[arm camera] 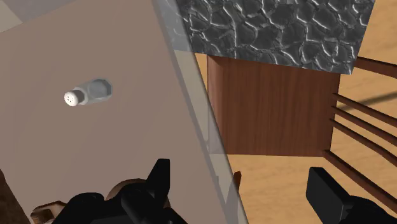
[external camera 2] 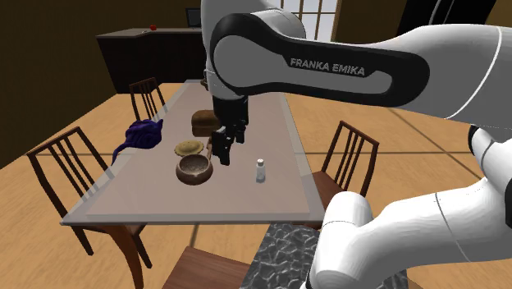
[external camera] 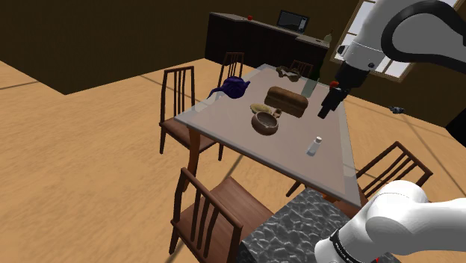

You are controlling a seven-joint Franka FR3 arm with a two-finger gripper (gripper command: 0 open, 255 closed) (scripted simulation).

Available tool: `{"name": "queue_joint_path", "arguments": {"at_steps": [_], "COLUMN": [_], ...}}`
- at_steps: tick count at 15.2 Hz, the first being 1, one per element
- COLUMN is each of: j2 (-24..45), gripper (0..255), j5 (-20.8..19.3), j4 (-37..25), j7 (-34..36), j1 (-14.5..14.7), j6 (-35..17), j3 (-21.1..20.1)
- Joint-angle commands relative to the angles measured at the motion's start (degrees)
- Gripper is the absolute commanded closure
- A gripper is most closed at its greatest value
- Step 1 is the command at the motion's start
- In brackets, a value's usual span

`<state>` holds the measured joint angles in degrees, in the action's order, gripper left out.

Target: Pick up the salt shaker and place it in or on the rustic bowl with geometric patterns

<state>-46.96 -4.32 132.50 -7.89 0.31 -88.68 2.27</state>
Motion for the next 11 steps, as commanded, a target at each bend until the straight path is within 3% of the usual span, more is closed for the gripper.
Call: {"name": "queue_joint_path", "arguments": {"at_steps": [1, 11], "j2": [0.0, 6.11], "gripper": [0, 0], "j5": [0.0, -4.97], "j4": [0.0, 5.97], "j7": [0.0, -8.84], "j1": [0.0, -4.0], "j6": [0.0, -11.86], "j3": [0.0, 12.31]}}
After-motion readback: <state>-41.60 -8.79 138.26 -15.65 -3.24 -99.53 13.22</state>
